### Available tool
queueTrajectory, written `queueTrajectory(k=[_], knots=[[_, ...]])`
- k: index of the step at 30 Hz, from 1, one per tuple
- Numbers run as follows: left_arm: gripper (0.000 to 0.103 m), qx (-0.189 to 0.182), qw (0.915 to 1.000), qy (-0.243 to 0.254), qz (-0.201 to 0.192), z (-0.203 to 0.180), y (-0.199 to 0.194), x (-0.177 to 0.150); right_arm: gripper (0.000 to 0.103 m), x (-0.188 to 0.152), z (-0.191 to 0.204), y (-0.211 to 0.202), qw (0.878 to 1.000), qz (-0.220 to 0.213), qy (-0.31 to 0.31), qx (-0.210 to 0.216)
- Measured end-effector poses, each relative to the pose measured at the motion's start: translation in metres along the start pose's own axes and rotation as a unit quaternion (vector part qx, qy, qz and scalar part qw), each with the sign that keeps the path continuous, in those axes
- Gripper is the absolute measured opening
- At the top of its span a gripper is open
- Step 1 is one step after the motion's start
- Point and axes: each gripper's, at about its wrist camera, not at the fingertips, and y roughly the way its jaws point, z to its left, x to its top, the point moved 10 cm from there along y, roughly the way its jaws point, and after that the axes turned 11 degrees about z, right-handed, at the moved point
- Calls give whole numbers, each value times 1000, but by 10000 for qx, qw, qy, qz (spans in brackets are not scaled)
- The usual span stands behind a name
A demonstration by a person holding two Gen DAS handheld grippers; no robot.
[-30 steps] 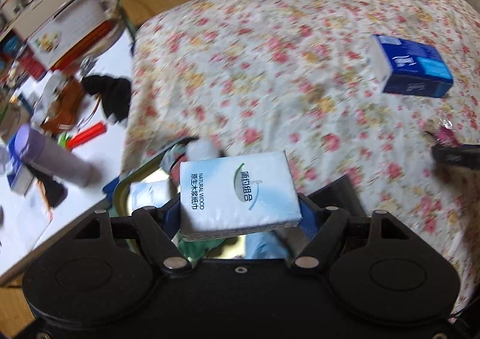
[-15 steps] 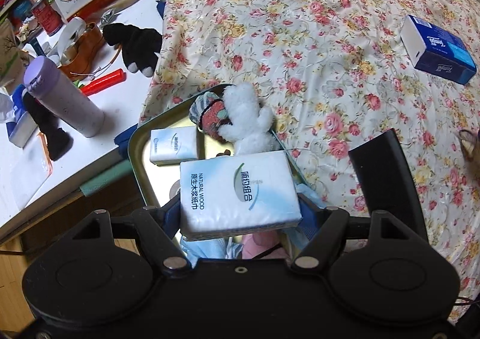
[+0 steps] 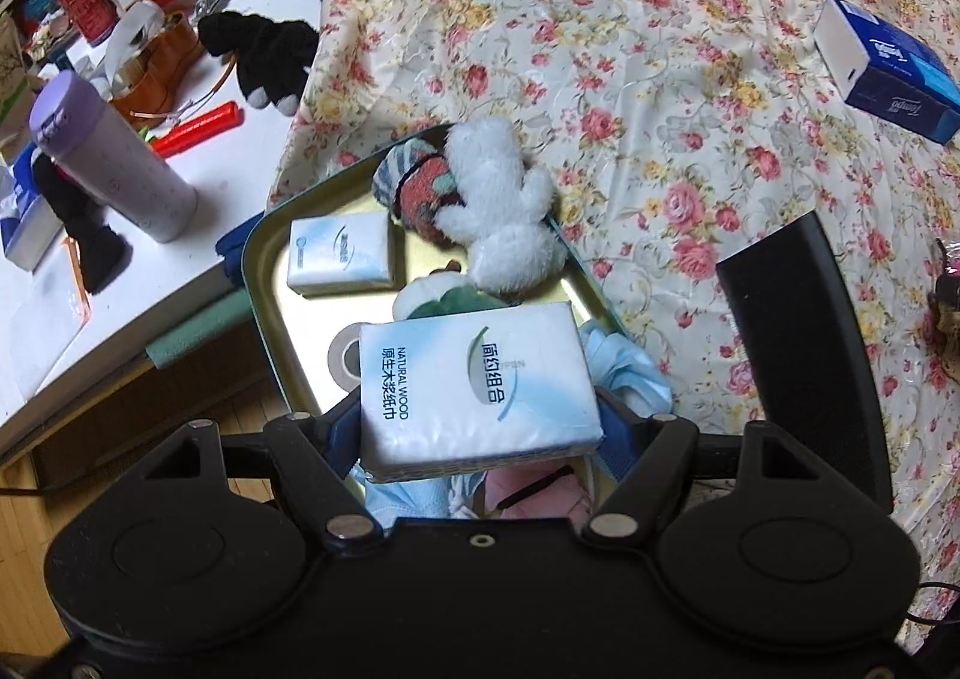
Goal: Organize soft objects
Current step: 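Carry the tissue pack toward the tray with the left tool while the right tool grasps the pink keychain bundle, then lower the tissue pack into the tray and open the left tool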
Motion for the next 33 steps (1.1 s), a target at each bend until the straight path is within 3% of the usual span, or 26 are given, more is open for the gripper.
queueTrajectory(k=[3,4,5,6,11,17,24,28,33], knots=[[71,36,10000,-51,17,5,2,-3,95,-2,0,9,9997,149,149,156],[71,35,10000,-67,28,7,2,-3,79,-3,0,11,9995,201,168,190],[71,33,9999,-88,35,10,2,-3,55,-4,2,12,9990,262,181,313],[71,34,9999,-116,30,12,2,-3,51,-3,3,10,9985,274,224,414],[71,93,9997,-224,-83,26,-5,-1,49,0,-2,-19,9993,17,330,172],[71,-21,9989,-437,-157,44,-10,8,50,-3,17,-85,9973,-528,171,487],[71,129,9962,-811,-293,77,-15,31,50,-24,83,-149,9880,-1012,-543,1036],[71,217,9950,-947,-212,92,-7,40,50,-41,130,-169,9810,-1013,-997,1321],[71,135,9968,-753,212,89,23,31,50,-58,185,-169,9732,-773,-1565,1496]])
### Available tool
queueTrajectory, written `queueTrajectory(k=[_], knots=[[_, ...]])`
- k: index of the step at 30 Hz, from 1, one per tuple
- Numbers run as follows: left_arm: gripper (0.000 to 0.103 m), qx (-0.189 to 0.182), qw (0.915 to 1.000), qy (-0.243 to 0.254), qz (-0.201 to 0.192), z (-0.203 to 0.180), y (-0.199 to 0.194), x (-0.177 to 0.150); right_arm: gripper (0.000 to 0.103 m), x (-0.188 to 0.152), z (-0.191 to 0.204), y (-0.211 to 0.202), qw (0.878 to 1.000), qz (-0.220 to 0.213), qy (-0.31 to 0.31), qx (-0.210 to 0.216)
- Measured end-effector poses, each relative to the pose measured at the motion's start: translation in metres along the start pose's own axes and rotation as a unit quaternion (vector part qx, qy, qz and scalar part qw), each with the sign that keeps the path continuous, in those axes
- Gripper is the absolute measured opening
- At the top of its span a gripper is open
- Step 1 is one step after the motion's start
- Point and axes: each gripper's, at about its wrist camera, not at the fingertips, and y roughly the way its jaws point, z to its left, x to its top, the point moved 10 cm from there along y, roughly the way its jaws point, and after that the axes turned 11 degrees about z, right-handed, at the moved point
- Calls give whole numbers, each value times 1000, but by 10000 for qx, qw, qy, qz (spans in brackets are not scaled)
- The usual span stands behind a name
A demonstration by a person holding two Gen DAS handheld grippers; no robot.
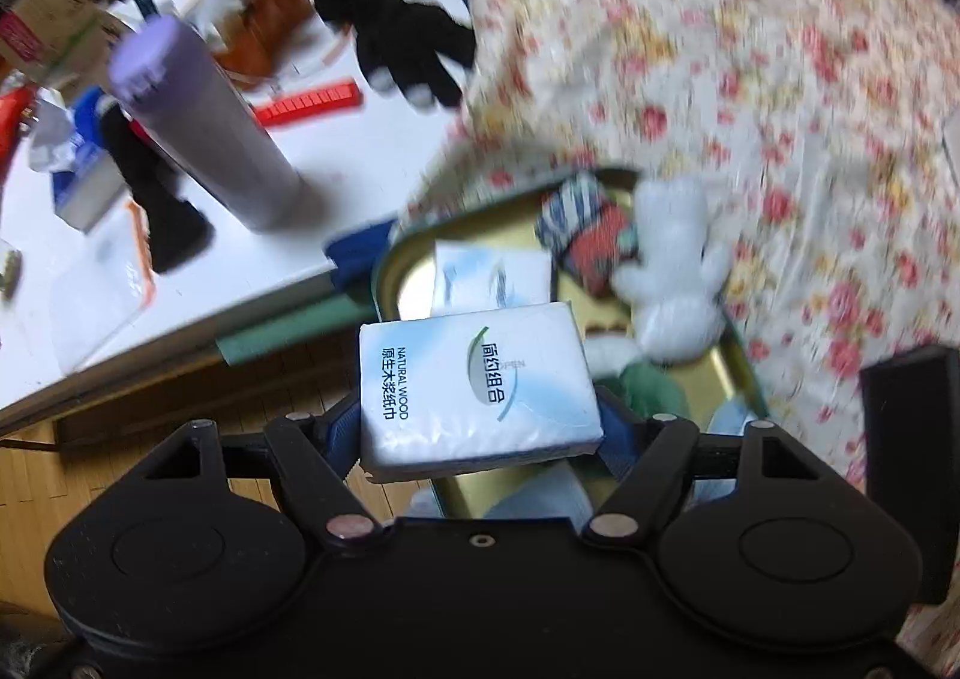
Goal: Organize soft objects
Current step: 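Lower the tissue pack into the tray and open the left tool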
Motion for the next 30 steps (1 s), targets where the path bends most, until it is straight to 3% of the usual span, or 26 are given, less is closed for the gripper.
queueTrajectory(k=[6,15,21,25,30], knots=[[71,-226,9991,-150,330,-1,29,1,50,3,44,29,9987,361,-329,120],[71,-178,9991,-357,156,2,54,19,51,9,77,74,9960,736,-513,58],[71,-351,9986,-388,104,6,62,19,51,9,79,95,9953,868,-434,-13],[71,-11,9992,-354,-176,10,52,21,51,9,78,106,9952,938,-285,56],[73,-95,9997,-218,-101,4,57,18,54,13,74,115,9951,980,-155,50]])
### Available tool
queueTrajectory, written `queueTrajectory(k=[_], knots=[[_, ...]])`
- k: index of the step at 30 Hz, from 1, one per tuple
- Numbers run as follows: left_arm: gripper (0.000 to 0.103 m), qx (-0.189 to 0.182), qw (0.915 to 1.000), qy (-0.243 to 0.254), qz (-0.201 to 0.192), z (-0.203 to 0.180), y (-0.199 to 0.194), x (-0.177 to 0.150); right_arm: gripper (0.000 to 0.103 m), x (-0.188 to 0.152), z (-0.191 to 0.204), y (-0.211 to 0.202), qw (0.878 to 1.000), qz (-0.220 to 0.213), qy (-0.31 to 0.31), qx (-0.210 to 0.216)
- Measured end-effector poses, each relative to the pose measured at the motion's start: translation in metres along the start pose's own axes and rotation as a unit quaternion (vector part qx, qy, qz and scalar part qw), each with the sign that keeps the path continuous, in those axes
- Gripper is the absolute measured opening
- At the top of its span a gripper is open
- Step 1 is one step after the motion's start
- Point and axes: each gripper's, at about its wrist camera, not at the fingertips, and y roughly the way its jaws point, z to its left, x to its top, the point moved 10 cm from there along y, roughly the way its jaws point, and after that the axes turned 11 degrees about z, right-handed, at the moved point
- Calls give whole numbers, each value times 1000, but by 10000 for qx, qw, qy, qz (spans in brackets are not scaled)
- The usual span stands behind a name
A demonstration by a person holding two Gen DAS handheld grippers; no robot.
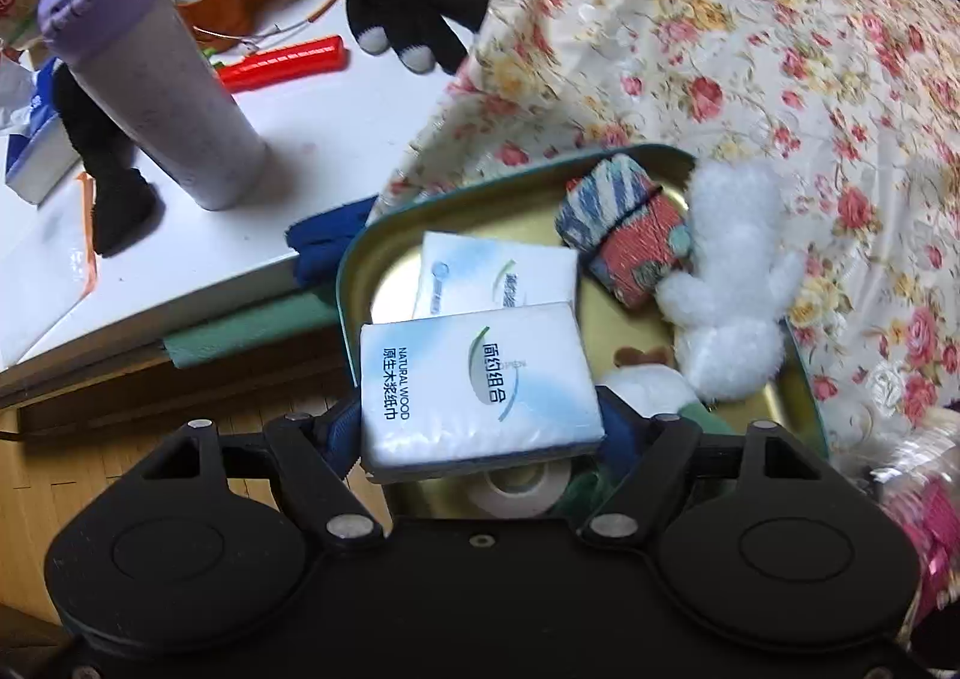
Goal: Organize soft objects
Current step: 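Lower the tissue pack into the tray and open the left tool, then lower the pink keychain bundle into the tray and open the right tool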
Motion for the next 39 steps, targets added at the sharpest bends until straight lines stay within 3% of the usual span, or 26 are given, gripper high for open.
queueTrajectory(k=[5,9,18,25,39], knots=[[78,126,9998,110,-108,-5,-3,-2,75,2,3,1,10000,-40,-55,29],[85,143,9997,134,-154,-6,-4,-1,75,2,3,2,10000,-37,-87,-25],[87,153,9998,112,-114,-3,-1,-2,75,-4,-3,1,9999,43,-7,-121],[96,98,9999,69,-2,-2,4,-3,79,-11,-4,2,9994,240,102,-219],[96,-80,10000,52,-20,-10,-11,-16,88,-33,0,-19,9994,205,30,-276]])
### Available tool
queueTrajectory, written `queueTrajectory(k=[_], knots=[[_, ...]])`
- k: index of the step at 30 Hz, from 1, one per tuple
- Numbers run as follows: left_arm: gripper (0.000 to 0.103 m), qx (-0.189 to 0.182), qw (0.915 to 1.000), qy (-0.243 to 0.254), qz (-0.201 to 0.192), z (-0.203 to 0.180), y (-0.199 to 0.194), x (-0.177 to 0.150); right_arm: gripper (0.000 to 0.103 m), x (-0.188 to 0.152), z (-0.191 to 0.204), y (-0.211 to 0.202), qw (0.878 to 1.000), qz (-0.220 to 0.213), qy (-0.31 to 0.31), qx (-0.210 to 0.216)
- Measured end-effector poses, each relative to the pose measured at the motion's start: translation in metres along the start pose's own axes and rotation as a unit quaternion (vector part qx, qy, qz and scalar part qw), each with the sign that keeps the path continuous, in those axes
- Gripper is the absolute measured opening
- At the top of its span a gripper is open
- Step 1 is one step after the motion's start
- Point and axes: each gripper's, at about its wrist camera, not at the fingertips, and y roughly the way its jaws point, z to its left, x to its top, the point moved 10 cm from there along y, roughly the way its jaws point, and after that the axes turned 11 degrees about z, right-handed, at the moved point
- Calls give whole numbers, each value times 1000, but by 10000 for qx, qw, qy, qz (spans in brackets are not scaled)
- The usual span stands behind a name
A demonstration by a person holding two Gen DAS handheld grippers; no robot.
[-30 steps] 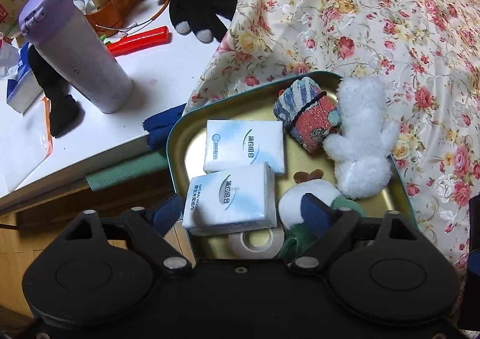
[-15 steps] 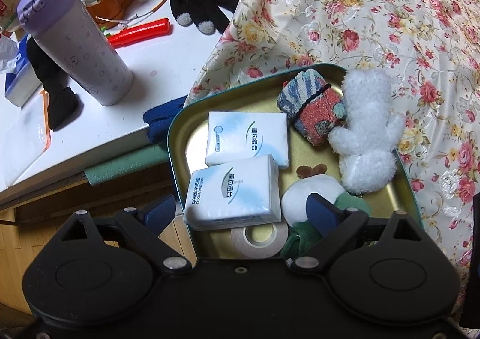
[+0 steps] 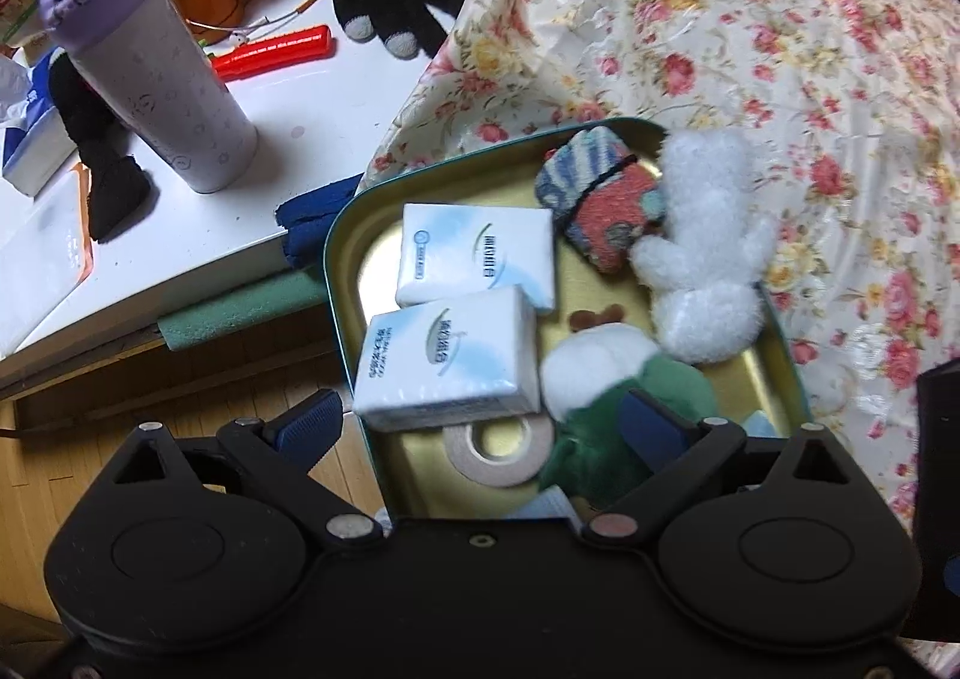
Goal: Organize soft objects
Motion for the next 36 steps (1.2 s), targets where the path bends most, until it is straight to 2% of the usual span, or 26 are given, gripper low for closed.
queueTrajectory(k=[14,21,31,36], knots=[[96,20,9998,-79,-205,-20,-40,-49,93,-34,-32,-34,9991,-378,190,-42],[96,240,9992,-76,-295,-28,-52,-79,94,-61,-41,-40,9983,-510,289,-10],[96,376,9983,52,-434,-50,-70,-121,96,-98,-62,-48,9961,-681,555,114],[96,391,9977,108,-549,-60,-80,-141,96,-113,-73,-51,9946,-739,725,39]])
